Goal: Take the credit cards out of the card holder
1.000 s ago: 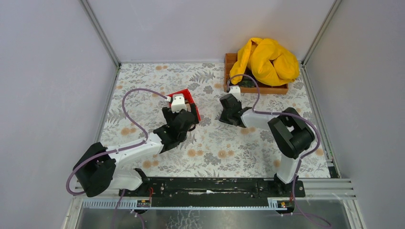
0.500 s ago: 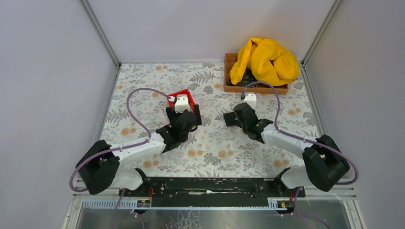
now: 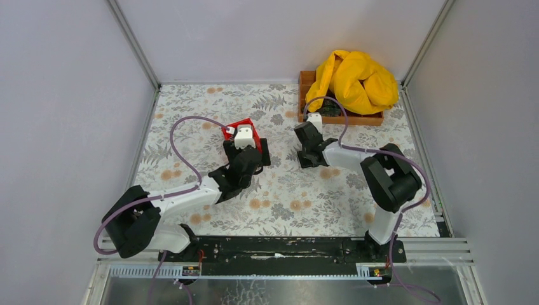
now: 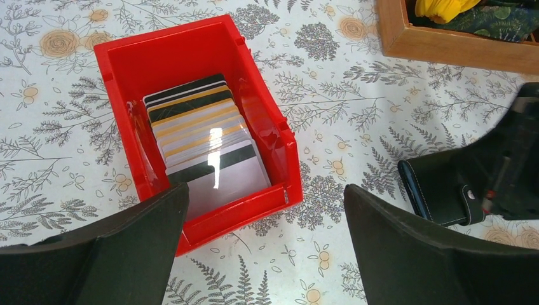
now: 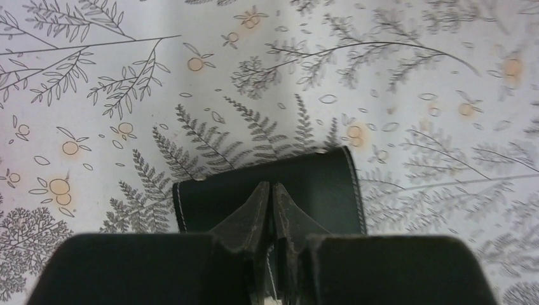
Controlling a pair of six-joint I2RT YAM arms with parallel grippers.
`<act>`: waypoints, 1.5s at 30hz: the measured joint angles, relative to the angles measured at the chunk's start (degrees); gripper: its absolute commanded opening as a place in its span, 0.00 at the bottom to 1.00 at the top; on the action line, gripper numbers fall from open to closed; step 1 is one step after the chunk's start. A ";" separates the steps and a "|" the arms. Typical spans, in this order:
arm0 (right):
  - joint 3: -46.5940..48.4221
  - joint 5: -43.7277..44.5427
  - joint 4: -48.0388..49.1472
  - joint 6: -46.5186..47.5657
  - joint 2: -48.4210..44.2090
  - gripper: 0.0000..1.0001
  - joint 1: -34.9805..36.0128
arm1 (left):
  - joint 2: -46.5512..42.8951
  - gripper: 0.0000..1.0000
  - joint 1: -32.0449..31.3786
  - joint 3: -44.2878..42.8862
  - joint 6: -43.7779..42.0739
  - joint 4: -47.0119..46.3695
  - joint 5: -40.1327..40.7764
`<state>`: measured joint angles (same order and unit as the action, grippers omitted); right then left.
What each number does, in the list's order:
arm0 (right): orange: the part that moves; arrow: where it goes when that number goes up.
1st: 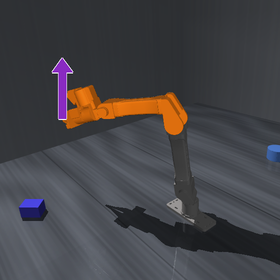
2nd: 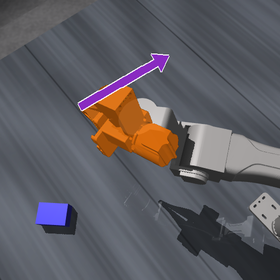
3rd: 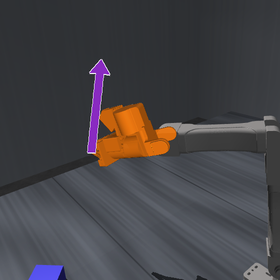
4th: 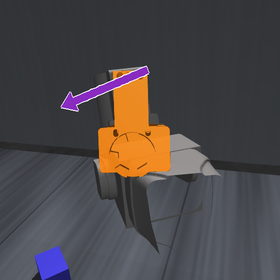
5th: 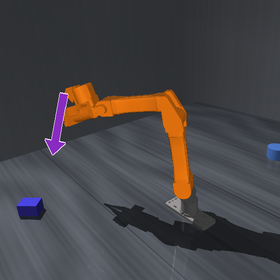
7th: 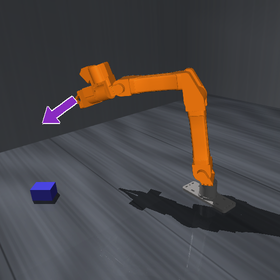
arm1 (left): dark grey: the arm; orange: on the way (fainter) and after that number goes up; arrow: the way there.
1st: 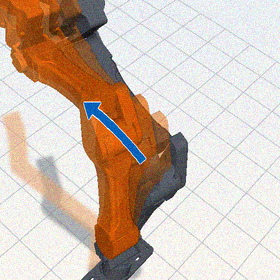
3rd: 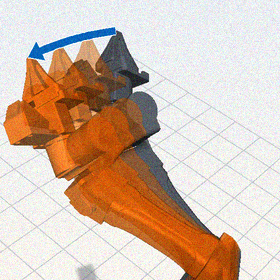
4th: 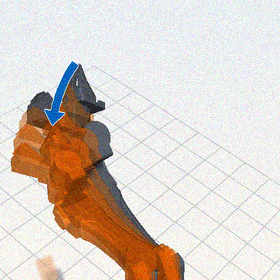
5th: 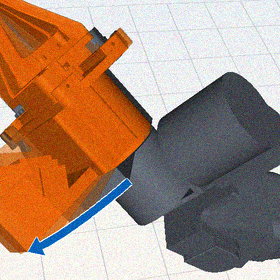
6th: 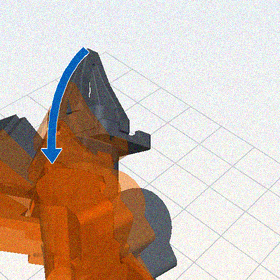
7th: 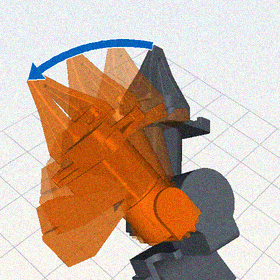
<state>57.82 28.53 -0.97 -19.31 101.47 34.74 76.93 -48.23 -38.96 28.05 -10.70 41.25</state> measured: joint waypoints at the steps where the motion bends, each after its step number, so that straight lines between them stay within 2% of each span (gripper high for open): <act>1: 0.81 -0.87 0.00 0.15 1.40 0.15 -0.09 | 0.00 0.98 0.00 0.00 -0.13 -0.02 -0.09; 4: 2.47 -3.04 0.04 0.94 4.04 0.18 -0.37 | 0.07 0.98 0.00 0.00 -0.39 -0.04 -0.37; 12: 1.09 -9.77 2.25 1.33 3.04 0.17 -0.44 | 1.33 0.98 0.00 0.00 -0.46 0.02 -0.92; 17: -5.64 -12.17 3.61 1.22 -2.47 0.14 2.03 | 1.44 0.98 0.00 0.00 -0.44 0.00 -1.62; 23: -13.97 -13.51 2.58 0.63 -10.84 0.09 8.13 | 2.73 0.98 0.00 -0.02 -0.42 0.00 -2.36; 27: -18.56 -15.67 1.95 0.13 -16.35 0.12 9.44 | 3.56 0.98 0.00 -0.28 -0.46 -0.02 -4.48; 29: -19.80 -15.21 0.90 0.15 -18.78 0.20 9.51 | 4.90 0.98 0.00 -1.11 -0.46 0.00 -6.16; 31: -20.26 -13.05 -0.42 -0.13 -21.16 0.23 9.53 | 6.51 0.93 0.00 -2.08 -0.44 -0.02 -7.89; 35: -20.41 -7.65 -1.77 -1.09 -27.45 0.03 9.53 | 7.69 0.69 0.00 -2.47 -0.20 -0.07 -10.73; 36: -20.39 -5.84 -2.32 -1.86 -29.09 0.00 9.53 | 7.67 0.61 0.00 -2.47 -0.28 -0.20 -11.30; 37: -20.39 -4.39 -3.19 -2.64 -30.14 0.00 9.53 | 7.65 0.45 0.00 -2.47 -0.37 -0.48 -11.85; 39: -20.39 -2.14 -5.33 -4.72 -31.06 0.00 9.53 | 7.65 0.24 0.00 -2.47 -0.61 -0.85 -12.85; 40: -20.52 -1.11 -6.93 -6.29 -31.30 0.00 9.53 | 7.65 0.20 0.00 -2.47 -0.72 -1.05 -13.38; 43: -22.62 0.33 -9.88 -10.40 -33.09 0.00 9.53 | 7.72 0.15 0.00 -2.54 -1.01 -1.20 -15.61; 44: -24.00 0.48 -10.84 -11.96 -34.47 0.00 9.53 | 7.85 0.18 0.00 -2.60 -1.09 -1.20 -16.61; 45: -25.40 0.52 -11.82 -13.38 -36.02 0.00 9.53 | 8.02 0.25 0.00 -2.75 -1.27 -1.25 -17.46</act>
<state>32.42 29.06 -12.80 -32.69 65.45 44.27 84.95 -48.23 -41.71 26.79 -11.94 23.79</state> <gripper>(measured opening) 0.014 0.161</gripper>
